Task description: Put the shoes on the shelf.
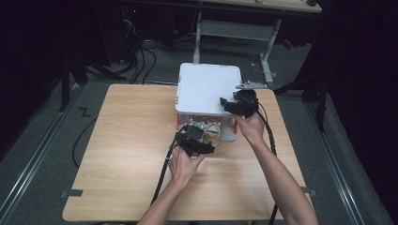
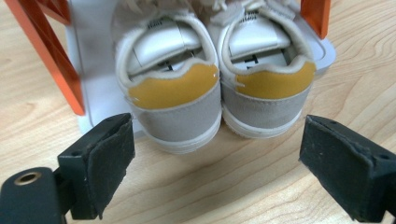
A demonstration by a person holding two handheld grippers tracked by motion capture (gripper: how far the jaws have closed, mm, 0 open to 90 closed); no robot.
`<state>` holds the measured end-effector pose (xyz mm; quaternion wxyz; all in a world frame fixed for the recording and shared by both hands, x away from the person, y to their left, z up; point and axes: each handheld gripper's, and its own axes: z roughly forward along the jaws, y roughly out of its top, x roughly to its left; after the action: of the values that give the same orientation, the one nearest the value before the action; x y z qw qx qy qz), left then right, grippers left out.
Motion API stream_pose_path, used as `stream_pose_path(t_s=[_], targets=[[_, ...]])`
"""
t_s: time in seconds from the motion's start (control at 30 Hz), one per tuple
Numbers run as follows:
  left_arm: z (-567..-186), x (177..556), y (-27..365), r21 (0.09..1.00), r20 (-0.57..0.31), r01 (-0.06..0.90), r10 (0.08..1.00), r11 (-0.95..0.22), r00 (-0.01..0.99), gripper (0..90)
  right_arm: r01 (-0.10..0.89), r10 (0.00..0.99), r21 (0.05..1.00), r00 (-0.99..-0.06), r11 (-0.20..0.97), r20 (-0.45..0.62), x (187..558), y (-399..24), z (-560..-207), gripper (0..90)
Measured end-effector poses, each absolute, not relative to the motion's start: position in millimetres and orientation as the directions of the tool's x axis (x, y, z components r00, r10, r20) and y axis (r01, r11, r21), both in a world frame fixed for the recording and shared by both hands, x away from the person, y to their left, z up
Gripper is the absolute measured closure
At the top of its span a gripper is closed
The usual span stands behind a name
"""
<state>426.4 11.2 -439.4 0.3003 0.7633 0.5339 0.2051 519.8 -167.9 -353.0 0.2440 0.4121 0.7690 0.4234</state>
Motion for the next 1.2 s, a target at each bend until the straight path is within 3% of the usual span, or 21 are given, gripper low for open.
stream_pose_path(t_s=[0.9, 1.2], targets=[[-445, 460, -8, 0.690, -0.043, 0.706, 0.964, -0.161, 0.261, 13.3, 0.435, 0.840, 0.840, -0.542, 0.324, -0.043, 518, -165, -350, 42.1], [-449, 463, -16, 0.730, -0.008, 0.665, 0.970, -0.160, 0.242, 14.8, 0.433, 0.836, 0.840, -0.547, 0.327, -0.044, 518, -165, -350, 42.1]])
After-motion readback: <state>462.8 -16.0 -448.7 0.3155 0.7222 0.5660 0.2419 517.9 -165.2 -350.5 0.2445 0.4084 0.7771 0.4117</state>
